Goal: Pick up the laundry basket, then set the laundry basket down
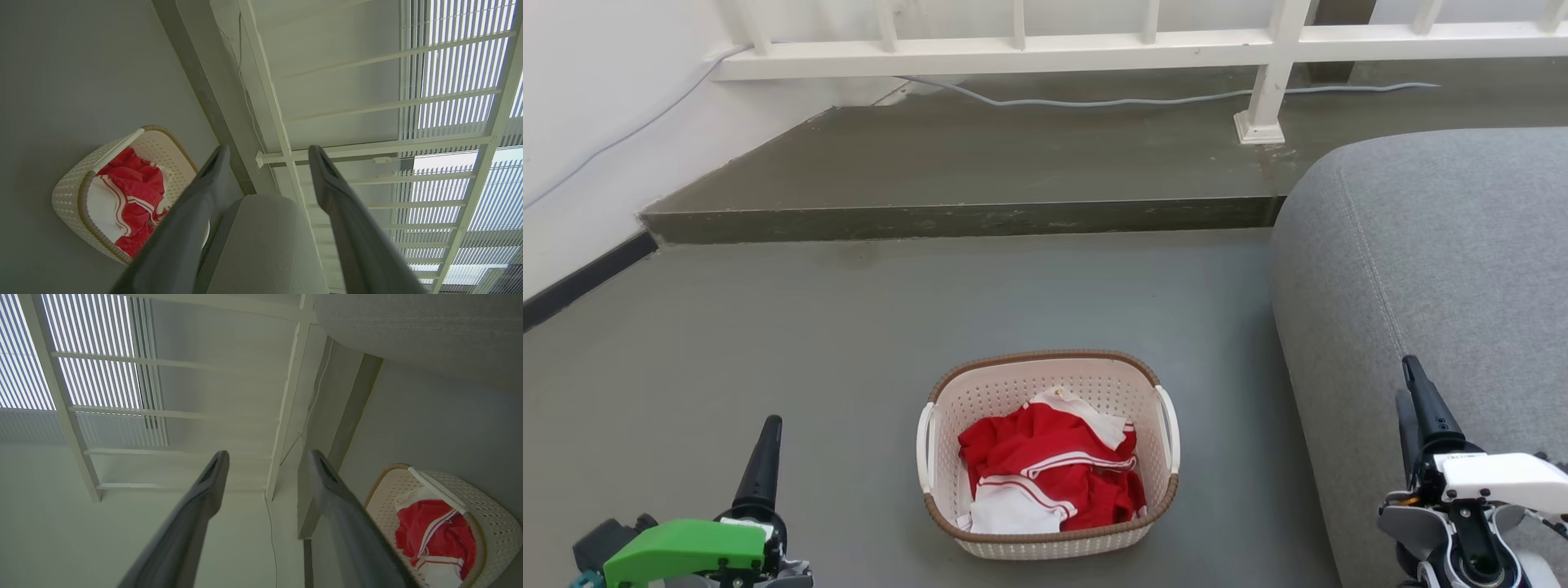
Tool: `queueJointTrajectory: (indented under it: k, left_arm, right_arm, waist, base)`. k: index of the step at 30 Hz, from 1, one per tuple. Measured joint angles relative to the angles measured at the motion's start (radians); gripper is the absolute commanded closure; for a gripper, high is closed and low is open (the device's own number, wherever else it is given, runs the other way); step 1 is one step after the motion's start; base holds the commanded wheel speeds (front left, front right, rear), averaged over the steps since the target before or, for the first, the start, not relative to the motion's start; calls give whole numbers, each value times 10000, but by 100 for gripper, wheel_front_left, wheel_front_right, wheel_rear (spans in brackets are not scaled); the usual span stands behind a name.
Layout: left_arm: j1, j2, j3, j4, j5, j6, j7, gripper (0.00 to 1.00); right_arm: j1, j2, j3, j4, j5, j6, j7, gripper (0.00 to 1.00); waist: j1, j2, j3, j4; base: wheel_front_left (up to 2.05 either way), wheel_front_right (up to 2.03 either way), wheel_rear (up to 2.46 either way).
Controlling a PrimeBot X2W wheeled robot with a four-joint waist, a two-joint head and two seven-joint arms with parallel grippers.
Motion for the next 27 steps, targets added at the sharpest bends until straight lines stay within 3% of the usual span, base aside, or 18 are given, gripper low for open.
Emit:
queueJointTrajectory:
  k: [16, 27]
  left_arm:
    - [-25, 82, -422, -961, 3331, 337, -477, 0]
    - [-24, 109, -848, -1469, 5292, 608, -794, 0]
  right_arm:
    - [-5, -38, 734, -769, -3402, -297, -472, 0]
    - [12, -36, 1135, -1104, -4943, -627, -792, 0]
  waist:
    - [0, 0, 19, 11]
    - [0, 0, -5, 9]
  base:
    - [0, 0, 0]
    - [0, 0, 0]
